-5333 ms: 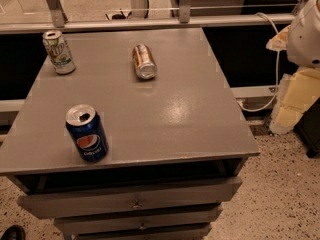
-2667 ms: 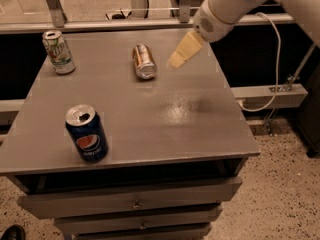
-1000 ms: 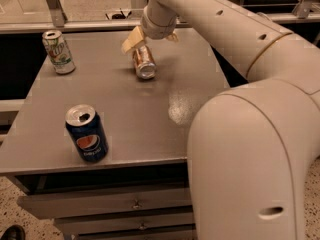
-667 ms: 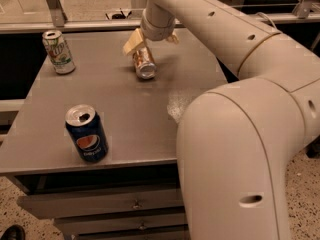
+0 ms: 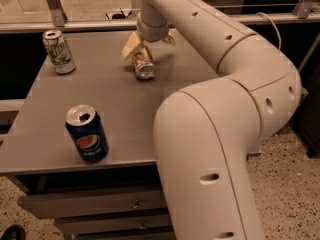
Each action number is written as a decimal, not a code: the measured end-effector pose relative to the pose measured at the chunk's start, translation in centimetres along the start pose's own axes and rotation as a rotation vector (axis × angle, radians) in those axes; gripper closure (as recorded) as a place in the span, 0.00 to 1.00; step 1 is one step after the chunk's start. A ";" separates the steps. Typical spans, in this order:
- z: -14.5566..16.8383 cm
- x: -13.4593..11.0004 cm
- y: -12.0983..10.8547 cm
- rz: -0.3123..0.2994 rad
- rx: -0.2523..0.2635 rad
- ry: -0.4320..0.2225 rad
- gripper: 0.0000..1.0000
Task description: Place orange can upright
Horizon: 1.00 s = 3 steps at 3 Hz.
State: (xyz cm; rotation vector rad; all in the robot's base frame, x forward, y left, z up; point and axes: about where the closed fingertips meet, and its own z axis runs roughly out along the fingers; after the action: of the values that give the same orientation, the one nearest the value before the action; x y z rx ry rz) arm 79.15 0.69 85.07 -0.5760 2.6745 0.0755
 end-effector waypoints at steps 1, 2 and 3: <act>0.4 0.0 0.4 -0.030 -0.003 0.039 0.31; 0.2 -0.1 0.4 -0.041 0.003 0.052 0.62; -0.5 -0.3 0.2 -0.042 0.008 0.044 0.93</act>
Offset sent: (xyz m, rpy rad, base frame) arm 0.0042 0.0039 0.0080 -0.0478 0.0453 0.0438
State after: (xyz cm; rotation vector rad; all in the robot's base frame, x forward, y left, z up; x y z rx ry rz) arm 79.15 0.90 85.69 -0.6384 2.7022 0.0402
